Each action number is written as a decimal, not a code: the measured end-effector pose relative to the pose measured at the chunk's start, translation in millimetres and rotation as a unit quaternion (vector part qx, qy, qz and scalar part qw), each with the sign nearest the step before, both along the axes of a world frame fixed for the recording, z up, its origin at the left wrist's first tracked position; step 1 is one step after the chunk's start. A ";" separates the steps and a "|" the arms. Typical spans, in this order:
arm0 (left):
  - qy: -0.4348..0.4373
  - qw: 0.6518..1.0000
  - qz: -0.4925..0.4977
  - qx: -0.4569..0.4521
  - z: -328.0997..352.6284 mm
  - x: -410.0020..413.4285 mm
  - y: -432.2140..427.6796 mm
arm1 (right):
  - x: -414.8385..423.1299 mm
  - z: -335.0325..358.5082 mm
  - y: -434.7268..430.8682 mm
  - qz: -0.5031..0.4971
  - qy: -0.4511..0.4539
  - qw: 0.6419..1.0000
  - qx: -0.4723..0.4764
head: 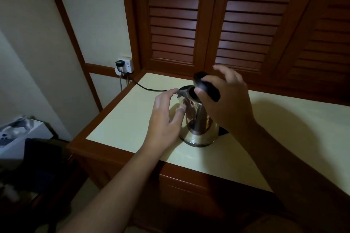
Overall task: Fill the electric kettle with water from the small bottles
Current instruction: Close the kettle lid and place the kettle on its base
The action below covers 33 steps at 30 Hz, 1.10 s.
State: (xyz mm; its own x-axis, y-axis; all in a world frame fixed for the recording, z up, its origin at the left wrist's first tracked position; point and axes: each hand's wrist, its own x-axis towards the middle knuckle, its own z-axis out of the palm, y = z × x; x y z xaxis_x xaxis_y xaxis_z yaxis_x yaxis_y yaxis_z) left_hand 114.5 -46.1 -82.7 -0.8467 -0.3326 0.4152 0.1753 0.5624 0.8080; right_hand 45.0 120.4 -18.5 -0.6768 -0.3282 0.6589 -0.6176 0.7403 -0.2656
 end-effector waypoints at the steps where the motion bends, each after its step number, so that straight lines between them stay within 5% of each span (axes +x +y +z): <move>1: -0.005 1.000 0.002 0.002 -0.1 -1.3 -1.1 | -0.8 0.1 -1.8 0.003 0.000 0.999 0.042; 8: -0.027 0.998 -0.036 0.032 0.7 -3.9 -2.4 | -1.8 -1.4 -6.3 -0.005 0.013 0.988 0.151; 20: -0.096 0.978 -0.109 0.151 1.1 -9.9 -5.9 | 0.5 5.6 -15.5 -0.006 -0.014 0.993 0.119; 33: -0.099 0.977 -0.107 0.154 -8.1 -15.3 -7.6 | -1.9 -4.9 -23.4 -0.012 -0.010 0.989 0.144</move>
State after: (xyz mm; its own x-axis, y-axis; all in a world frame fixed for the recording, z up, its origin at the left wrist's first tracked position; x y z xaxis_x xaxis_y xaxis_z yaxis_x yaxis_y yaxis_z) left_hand 99.3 -53.6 -90.8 -0.9641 -0.2225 0.1447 0.0857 0.2553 0.9631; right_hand 43.1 97.0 -23.5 -0.6989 -0.4845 0.5262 -0.5961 0.8011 -0.0541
